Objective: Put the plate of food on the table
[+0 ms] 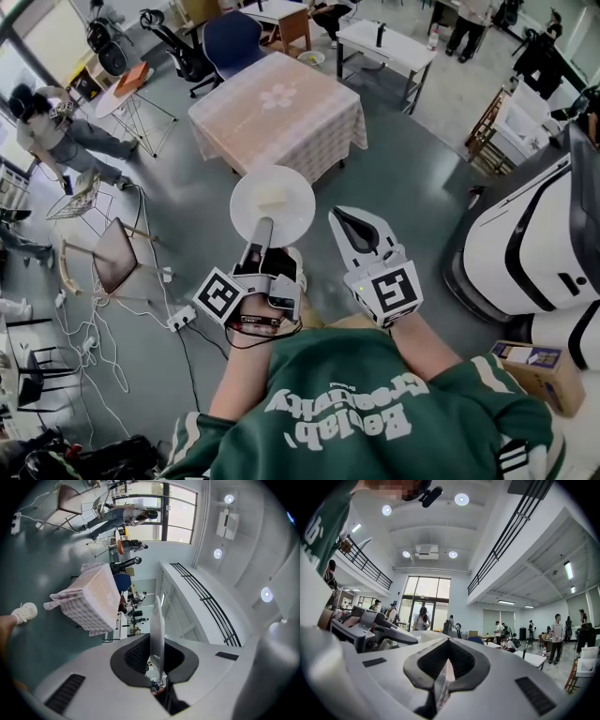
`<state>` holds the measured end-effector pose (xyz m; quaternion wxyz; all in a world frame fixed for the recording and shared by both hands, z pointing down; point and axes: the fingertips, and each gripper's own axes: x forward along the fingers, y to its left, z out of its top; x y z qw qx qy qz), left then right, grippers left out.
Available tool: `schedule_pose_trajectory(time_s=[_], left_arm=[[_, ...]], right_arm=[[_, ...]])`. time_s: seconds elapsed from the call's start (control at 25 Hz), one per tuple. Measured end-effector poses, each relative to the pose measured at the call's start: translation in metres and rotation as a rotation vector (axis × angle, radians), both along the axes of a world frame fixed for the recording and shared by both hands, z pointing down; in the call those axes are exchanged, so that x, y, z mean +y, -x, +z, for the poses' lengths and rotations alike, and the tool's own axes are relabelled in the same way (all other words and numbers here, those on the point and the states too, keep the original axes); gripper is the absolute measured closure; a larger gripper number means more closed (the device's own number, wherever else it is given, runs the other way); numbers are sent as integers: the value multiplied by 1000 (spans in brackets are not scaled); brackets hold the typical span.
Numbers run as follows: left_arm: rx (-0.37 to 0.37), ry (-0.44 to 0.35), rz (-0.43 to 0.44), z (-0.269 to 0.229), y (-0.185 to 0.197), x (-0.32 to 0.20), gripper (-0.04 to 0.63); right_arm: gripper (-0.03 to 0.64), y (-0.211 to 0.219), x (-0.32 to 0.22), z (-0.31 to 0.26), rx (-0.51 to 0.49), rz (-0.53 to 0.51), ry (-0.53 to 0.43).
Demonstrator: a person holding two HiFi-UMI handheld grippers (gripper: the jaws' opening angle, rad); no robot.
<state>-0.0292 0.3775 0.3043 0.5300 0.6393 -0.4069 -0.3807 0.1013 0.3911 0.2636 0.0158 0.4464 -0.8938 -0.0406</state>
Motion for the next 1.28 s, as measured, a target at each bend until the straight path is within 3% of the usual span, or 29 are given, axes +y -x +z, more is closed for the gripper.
schedule_pose_trajectory(time_s=[0.8, 1.28], left_arm=[[-30, 33, 94, 0, 58, -258, 569], [-13, 40, 123, -5, 102, -367, 569]], right_arm=[[601, 67, -246, -1, 3, 50, 54], [601, 117, -356, -11, 12, 59, 69]])
